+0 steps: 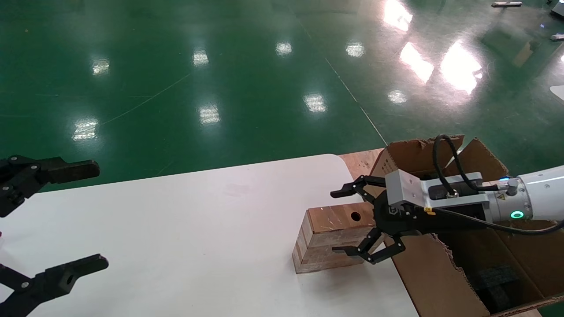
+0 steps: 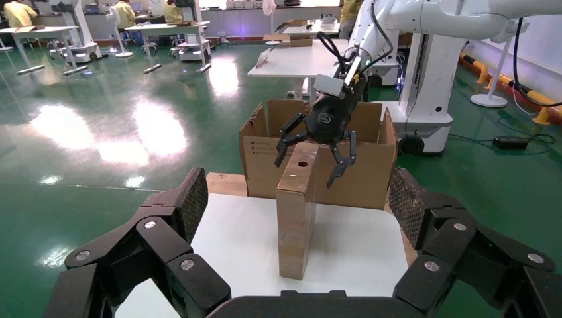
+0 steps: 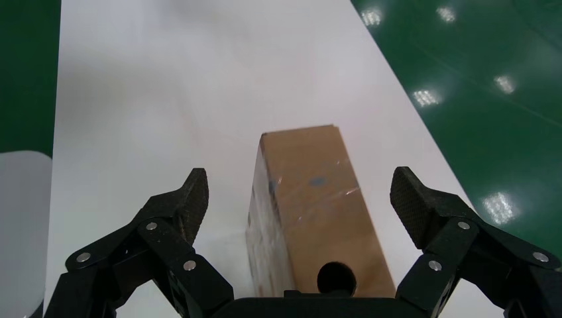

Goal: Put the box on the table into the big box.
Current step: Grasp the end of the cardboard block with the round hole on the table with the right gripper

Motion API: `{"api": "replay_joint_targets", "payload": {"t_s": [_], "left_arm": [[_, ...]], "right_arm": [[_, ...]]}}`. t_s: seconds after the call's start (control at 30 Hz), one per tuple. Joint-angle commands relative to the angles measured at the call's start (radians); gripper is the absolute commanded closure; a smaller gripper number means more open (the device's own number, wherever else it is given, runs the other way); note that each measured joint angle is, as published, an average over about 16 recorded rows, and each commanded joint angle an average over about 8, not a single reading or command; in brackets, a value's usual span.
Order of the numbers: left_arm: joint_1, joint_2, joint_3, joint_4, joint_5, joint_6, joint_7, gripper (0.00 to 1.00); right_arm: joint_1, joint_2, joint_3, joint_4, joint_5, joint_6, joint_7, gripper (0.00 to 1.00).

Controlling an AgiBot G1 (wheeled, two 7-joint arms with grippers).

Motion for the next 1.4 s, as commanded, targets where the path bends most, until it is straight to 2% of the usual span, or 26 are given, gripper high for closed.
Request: {"api": "replay_joint_targets", "payload": {"t_s": [0.03,0.53,1.2,1.27,1.33,1.4], "left_arm": [[0.000,0.000,0.000,0.000,0.000,0.000,0.000,0.00],[0.000,0.000,0.000,0.000,0.000,0.000,0.000,0.00],[0.000,0.000,0.000,0.000,0.000,0.000,0.000,0.01],[0.000,0.000,0.000,0.000,0.000,0.000,0.000,0.17],[0.000,0.000,0.000,0.000,0.000,0.000,0.000,0.42],[0.000,0.000,0.000,0.000,0.000,0.000,0.000,0.67]], "right_arm": [[0.015,-0.004,-0.024,-0.025,-0.004,-0.002,-0.016,0.00],[0.090,0.013,-0.168,-0.125,0.048,-0.001,-0.081,0.00],[0.164,0.000,-0.300,-0.227,0.104,0.001,-0.142,0.00],[0.167,-0.001,-0.307,-0.237,0.112,0.001,-0.139,0.00],[0.169,-0.001,-0.310,-0.245,0.119,0.001,-0.136,0.00],[0.170,-0.002,-0.313,-0.250,0.124,0.001,-0.134,0.07]]}}
